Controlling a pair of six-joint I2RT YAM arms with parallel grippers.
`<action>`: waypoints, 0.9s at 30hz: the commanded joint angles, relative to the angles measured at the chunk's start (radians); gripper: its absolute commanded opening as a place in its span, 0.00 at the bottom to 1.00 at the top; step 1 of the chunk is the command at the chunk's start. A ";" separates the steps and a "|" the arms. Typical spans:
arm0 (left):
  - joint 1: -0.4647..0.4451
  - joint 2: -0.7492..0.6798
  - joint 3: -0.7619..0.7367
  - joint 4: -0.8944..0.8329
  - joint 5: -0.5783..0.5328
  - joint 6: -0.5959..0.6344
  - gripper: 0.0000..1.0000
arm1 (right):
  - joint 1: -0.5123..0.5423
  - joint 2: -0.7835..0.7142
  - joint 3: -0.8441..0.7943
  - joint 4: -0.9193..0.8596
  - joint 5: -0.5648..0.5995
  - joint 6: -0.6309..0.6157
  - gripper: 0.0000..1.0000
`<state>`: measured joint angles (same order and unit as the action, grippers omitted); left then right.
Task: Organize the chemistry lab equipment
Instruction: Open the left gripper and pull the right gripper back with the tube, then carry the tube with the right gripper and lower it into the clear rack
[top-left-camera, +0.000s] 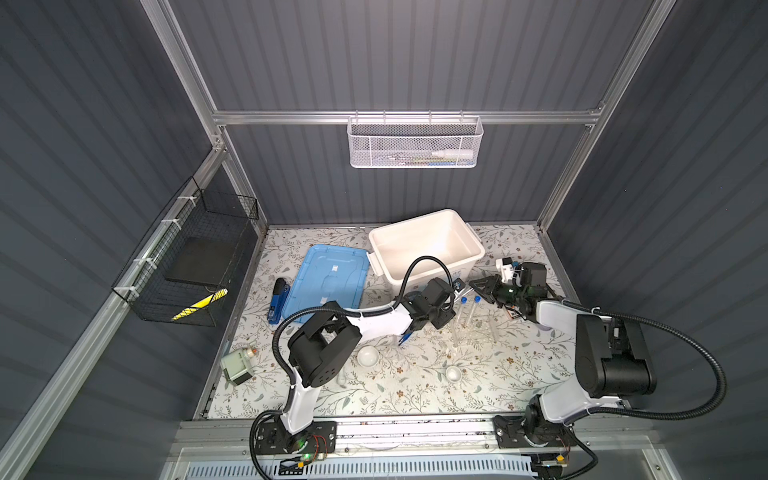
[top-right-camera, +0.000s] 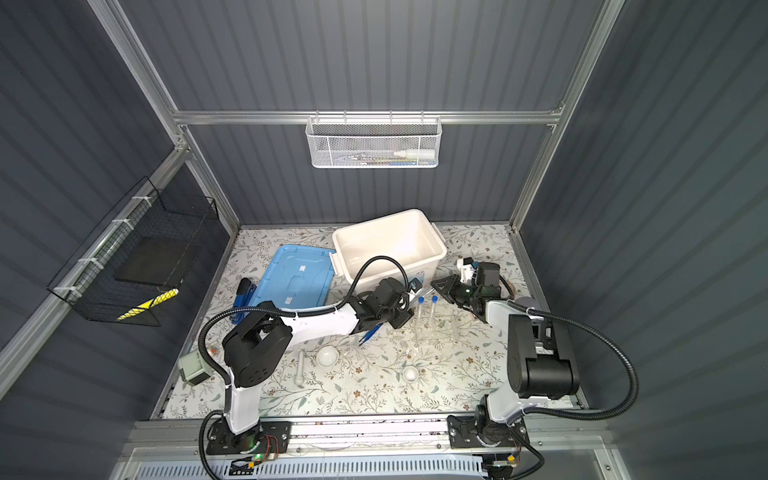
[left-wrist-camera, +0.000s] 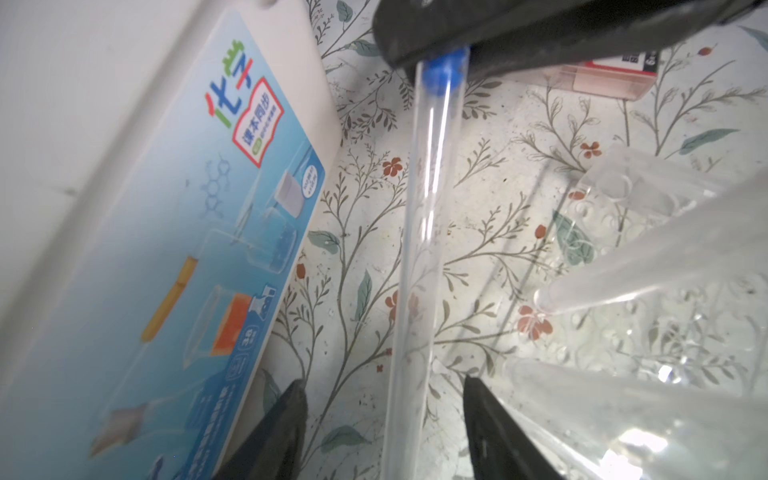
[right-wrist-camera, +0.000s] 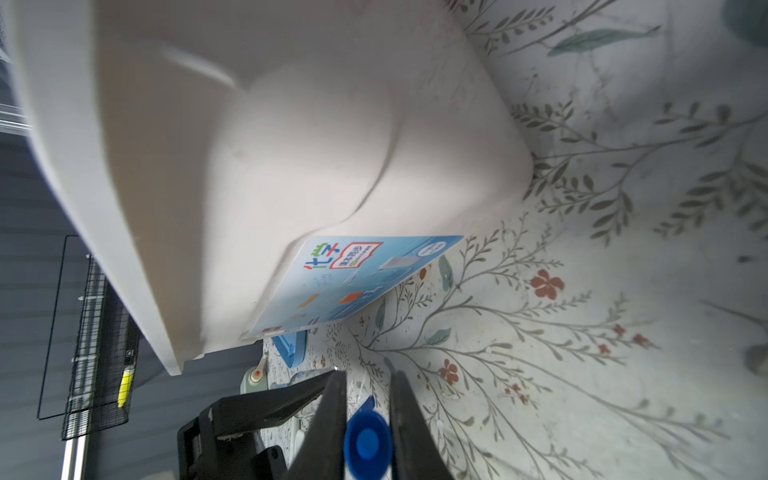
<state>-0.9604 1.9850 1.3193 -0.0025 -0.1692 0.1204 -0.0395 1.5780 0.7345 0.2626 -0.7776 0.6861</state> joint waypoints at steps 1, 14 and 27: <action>0.006 -0.059 -0.028 -0.005 -0.040 -0.008 0.65 | -0.006 -0.037 0.038 -0.082 0.093 -0.070 0.14; 0.006 -0.107 -0.088 -0.020 -0.068 -0.049 0.67 | -0.033 -0.177 0.042 -0.194 0.341 -0.174 0.15; 0.002 -0.110 -0.098 -0.024 -0.050 -0.097 0.68 | -0.061 -0.387 0.028 -0.329 0.568 -0.310 0.16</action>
<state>-0.9604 1.9091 1.2316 -0.0101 -0.2249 0.0479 -0.0986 1.2388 0.7609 -0.0170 -0.2756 0.4282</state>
